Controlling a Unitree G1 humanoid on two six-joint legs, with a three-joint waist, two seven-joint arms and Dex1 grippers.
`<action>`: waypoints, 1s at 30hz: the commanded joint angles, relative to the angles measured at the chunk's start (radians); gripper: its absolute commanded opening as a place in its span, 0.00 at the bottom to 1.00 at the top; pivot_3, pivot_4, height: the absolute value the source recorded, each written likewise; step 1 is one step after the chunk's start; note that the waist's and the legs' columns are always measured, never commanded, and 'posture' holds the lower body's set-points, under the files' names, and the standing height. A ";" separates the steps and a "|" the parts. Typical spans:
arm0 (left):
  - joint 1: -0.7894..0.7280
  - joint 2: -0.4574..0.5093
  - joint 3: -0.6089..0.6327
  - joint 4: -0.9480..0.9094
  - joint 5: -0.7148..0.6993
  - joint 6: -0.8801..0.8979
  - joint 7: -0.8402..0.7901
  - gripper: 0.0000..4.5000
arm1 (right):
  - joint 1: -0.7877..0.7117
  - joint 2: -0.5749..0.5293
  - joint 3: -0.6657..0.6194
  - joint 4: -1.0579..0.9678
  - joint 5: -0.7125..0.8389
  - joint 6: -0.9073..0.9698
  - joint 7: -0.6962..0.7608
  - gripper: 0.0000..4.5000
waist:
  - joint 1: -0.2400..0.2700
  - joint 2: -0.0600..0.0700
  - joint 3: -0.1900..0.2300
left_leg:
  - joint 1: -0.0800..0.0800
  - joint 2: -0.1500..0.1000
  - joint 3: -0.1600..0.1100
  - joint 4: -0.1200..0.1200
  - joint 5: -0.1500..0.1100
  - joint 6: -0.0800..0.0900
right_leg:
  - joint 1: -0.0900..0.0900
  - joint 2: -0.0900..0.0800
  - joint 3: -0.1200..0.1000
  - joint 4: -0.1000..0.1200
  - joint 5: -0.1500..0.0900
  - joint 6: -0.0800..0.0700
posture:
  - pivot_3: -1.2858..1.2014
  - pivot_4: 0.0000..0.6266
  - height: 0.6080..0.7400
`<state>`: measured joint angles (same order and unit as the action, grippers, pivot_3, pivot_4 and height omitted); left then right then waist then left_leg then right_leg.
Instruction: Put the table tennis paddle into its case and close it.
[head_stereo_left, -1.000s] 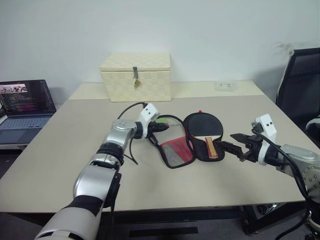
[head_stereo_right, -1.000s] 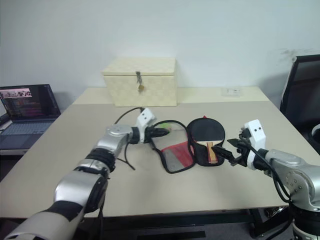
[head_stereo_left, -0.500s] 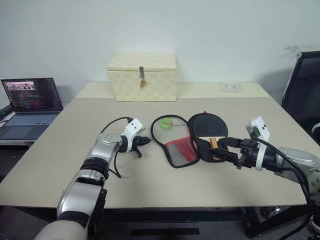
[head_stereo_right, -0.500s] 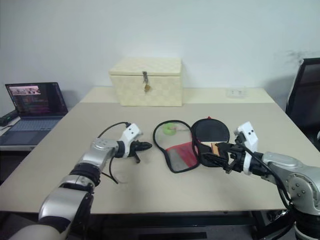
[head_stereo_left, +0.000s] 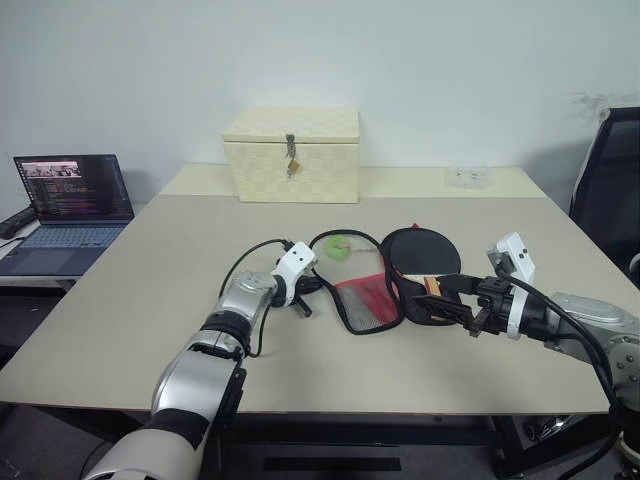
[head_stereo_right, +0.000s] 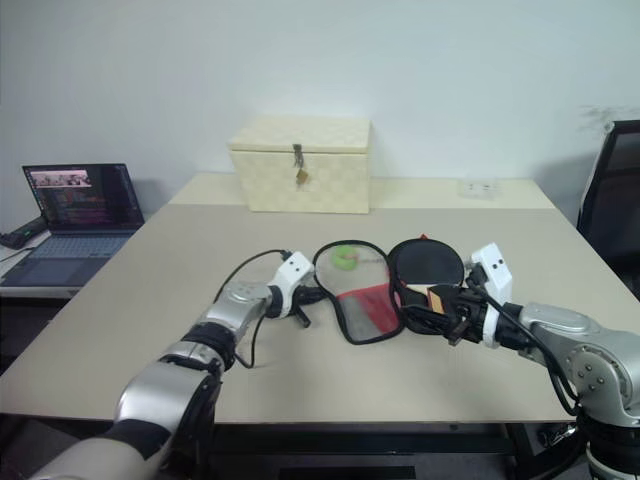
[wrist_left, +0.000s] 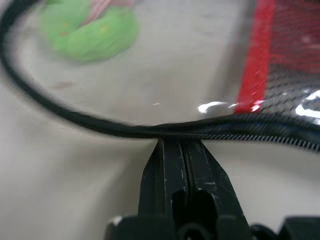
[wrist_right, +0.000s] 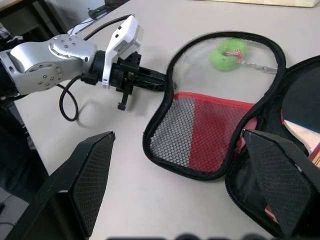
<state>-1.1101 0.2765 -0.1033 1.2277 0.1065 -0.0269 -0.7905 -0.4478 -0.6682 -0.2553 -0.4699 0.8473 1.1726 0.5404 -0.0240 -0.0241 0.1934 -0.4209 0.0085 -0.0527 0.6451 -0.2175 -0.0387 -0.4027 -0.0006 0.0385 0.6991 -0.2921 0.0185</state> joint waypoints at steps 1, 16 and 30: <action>-0.075 -0.013 0.017 -0.007 -0.007 -0.031 0.008 0.01 | 0.002 -0.022 -0.033 -0.036 0.017 -0.021 -0.007 1.00 | -0.003 0.000 0.000 | -0.001 0.000 0.000 0.000 0.000 0.000 | -0.001 0.000 0.000 0.000 0.000 0.000 | 0.52 0.24 1.00; -0.310 -0.212 0.070 0.075 -0.015 -0.075 0.156 0.01 | 0.010 -0.072 -0.061 -0.010 -0.001 -0.033 -0.029 1.00 | -0.012 0.000 0.000 | -0.001 -0.006 0.002 -0.001 -0.001 0.001 | -0.002 0.000 0.002 -0.001 0.000 0.000 | 0.52 0.24 1.00; -0.234 -0.125 0.182 0.016 -0.125 -0.096 -0.029 0.01 | -0.053 -0.038 0.019 0.193 -0.148 -0.122 -0.100 1.00 | -0.015 0.000 0.000 | 0.001 -0.005 0.003 -0.001 -0.001 0.001 | -0.002 0.000 0.003 0.000 0.000 0.000 | 0.52 0.24 1.00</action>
<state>-1.3494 0.1285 0.0495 1.2934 0.0276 -0.1040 -0.7537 -0.4756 -0.7113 -0.2421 -0.3061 0.7353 1.0957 0.4505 -0.0387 -0.0241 0.1934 -0.4199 0.0034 -0.0498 0.6438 -0.2180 -0.0378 -0.4043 -0.0005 0.0412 0.6988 -0.2921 0.0186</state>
